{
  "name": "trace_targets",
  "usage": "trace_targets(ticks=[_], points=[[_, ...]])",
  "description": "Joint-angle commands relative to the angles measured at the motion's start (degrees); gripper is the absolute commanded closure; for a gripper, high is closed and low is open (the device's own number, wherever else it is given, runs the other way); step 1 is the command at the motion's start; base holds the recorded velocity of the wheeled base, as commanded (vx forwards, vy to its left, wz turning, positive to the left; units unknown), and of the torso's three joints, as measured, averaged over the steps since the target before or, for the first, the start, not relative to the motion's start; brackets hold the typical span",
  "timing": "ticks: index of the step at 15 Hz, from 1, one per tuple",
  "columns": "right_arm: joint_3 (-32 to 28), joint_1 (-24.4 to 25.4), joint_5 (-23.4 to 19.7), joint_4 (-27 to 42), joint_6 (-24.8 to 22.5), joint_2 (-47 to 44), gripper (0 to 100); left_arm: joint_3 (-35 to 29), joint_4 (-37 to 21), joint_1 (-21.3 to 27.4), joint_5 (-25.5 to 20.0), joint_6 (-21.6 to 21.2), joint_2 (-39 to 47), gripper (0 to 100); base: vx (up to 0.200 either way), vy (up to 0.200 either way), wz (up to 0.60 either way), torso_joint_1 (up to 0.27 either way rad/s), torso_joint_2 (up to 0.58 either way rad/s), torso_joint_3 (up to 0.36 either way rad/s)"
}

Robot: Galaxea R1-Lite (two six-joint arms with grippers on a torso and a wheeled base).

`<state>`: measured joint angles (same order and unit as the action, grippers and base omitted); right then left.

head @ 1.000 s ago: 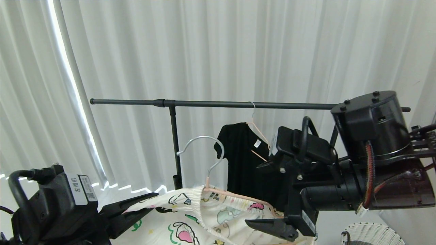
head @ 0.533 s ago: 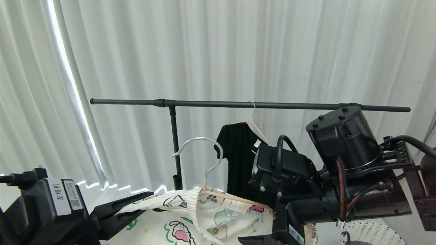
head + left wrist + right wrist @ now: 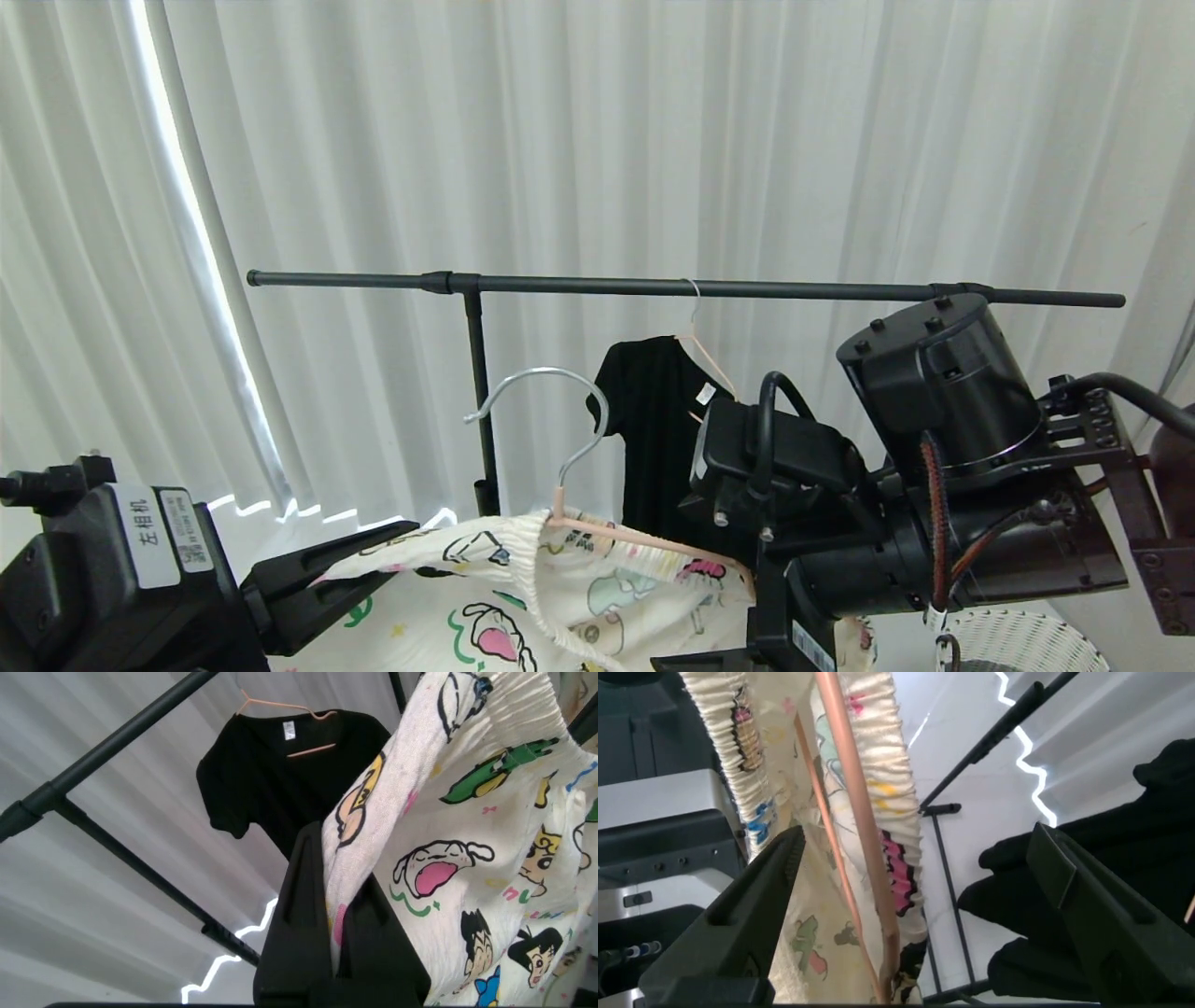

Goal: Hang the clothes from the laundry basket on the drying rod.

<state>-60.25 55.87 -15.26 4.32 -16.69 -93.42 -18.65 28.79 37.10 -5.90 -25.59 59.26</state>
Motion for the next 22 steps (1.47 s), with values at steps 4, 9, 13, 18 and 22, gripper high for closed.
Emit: trace_targets(ticks=[4,9,13,18,22], points=[[0.04,0.03,-0.03,-0.10,0.25,-0.10,100,-0.07,0.03,-0.01,0.01,0.01,-0.02,100,0.000,0.000,0.00,0.000,0.00,0.000],[0.13,-0.23,0.32,-0.54,0.08,-0.36,100,0.02,0.03,-0.01,0.01,0.10,-0.02,100,0.000,0.000,0.00,0.000,0.00,0.000],[-0.05,-0.23,0.50,-3.70,-0.27,-0.45,100,0.11,0.03,-0.01,0.01,0.10,0.07,0,0.000,0.000,0.00,0.000,0.00,0.000],[-0.05,-5.24,1.38,-4.84,-4.76,0.69,100,2.39,0.03,-0.18,0.01,0.45,-2.22,0,0.000,0.000,0.00,0.000,0.00,0.000],[1.10,-11.13,1.29,-4.58,-6.51,3.42,100,5.82,-0.05,-4.58,0.10,2.74,-6.00,0,0.000,0.000,0.00,0.000,0.00,0.000]])
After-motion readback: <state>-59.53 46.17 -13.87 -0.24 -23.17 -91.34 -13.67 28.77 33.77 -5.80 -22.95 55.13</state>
